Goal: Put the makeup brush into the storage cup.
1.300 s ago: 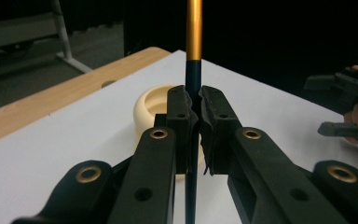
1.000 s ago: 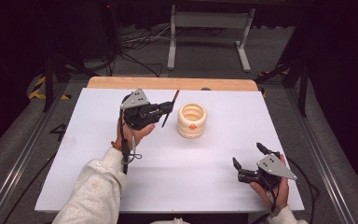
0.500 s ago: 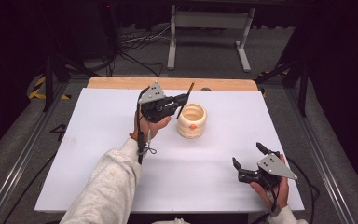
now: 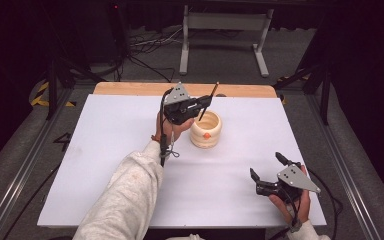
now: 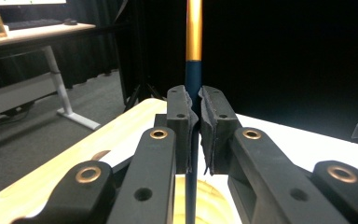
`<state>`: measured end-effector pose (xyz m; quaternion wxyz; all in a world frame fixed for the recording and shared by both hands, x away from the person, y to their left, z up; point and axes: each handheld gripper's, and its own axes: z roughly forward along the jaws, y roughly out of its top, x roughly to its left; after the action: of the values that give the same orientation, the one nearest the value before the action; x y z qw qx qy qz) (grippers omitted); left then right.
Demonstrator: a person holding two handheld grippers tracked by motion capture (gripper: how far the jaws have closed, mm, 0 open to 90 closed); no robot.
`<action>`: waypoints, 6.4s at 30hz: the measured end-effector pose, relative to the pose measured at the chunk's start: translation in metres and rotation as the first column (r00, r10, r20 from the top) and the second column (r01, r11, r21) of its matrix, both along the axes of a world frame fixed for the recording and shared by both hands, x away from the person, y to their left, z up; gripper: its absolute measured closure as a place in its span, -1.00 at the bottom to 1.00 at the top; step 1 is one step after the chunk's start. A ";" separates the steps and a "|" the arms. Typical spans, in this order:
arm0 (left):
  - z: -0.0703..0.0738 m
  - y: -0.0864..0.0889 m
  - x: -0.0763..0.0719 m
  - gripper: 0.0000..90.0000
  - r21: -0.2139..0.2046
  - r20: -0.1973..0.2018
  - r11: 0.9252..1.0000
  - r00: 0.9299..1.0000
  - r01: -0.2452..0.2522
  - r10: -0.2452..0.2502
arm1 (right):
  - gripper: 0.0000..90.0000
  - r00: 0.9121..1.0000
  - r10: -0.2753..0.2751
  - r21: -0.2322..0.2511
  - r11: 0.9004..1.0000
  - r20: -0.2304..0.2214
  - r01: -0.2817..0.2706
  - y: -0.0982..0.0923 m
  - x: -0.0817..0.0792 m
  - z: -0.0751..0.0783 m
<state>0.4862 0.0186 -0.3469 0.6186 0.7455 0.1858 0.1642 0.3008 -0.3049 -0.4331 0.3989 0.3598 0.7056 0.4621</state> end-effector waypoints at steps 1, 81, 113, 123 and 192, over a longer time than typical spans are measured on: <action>0.000 0.000 0.000 0.85 0.000 0.000 1.000 1.000 0.000 0.000 | -0.90 1.000 0.000 0.000 1.000 0.000 0.000 0.000 0.000 0.000; -0.051 -0.010 -0.002 0.80 0.140 -0.008 0.990 1.000 0.014 -0.013 | -0.90 1.000 0.030 -0.016 0.999 -0.002 -0.031 0.003 0.000 -0.002; -0.019 0.007 -0.026 -0.42 0.224 0.110 0.969 0.991 -0.100 0.076 | -0.90 0.999 0.032 -0.020 0.999 -0.004 -0.033 0.003 -0.001 -0.002; -0.015 0.014 -0.031 -0.78 0.193 0.104 0.974 0.990 -0.115 0.097 | -0.90 1.000 0.030 -0.021 0.999 -0.006 -0.030 0.004 0.000 -0.002; -0.020 0.124 -0.103 -0.94 0.102 0.231 0.970 0.954 -0.221 0.193 | -0.90 0.999 0.054 -0.050 0.997 0.005 -0.054 0.011 -0.003 -0.002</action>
<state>0.3833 0.1429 -0.3669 0.5659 0.7371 0.1827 0.3210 0.2976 -0.2938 -0.4352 0.3974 0.3289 0.7252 0.4561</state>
